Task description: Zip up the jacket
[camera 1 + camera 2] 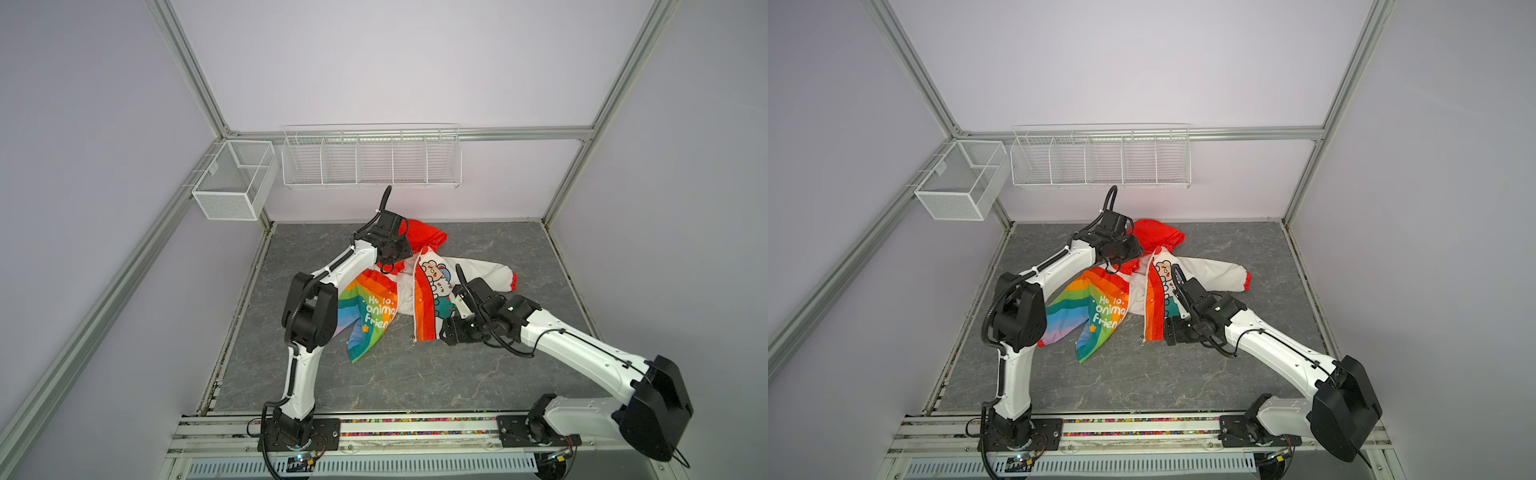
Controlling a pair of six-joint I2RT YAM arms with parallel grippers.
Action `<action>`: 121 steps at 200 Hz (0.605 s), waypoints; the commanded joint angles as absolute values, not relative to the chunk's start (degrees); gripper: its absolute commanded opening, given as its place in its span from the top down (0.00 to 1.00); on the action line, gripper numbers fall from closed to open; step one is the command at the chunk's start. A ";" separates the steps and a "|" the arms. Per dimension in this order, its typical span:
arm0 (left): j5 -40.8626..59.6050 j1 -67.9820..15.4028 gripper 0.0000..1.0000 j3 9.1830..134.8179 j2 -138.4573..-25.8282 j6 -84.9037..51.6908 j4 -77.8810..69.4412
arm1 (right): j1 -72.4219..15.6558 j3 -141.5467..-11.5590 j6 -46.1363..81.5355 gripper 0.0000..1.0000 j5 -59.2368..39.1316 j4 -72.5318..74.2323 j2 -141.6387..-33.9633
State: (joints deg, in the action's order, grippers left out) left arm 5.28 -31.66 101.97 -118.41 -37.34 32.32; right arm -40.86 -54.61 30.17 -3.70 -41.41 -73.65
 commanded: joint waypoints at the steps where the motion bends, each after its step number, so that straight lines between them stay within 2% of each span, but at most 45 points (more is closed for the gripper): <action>1: -2.40 -31.73 0.52 97.06 -109.95 -35.08 36.43 | -40.52 -56.69 29.53 0.25 -0.44 -43.27 -73.38; 57: -4.90 -31.82 0.44 74.51 -89.78 -34.85 38.62 | -41.04 -64.25 29.60 0.34 -3.47 -39.99 -80.97; 107: 1.31 -32.25 0.39 54.06 -75.55 -37.89 34.99 | -42.65 -75.98 30.05 0.33 -5.84 -37.72 -93.50; 121: 3.02 -32.45 0.37 48.35 -72.56 -38.98 31.79 | -43.07 -79.01 30.34 0.36 -7.16 -36.42 -97.55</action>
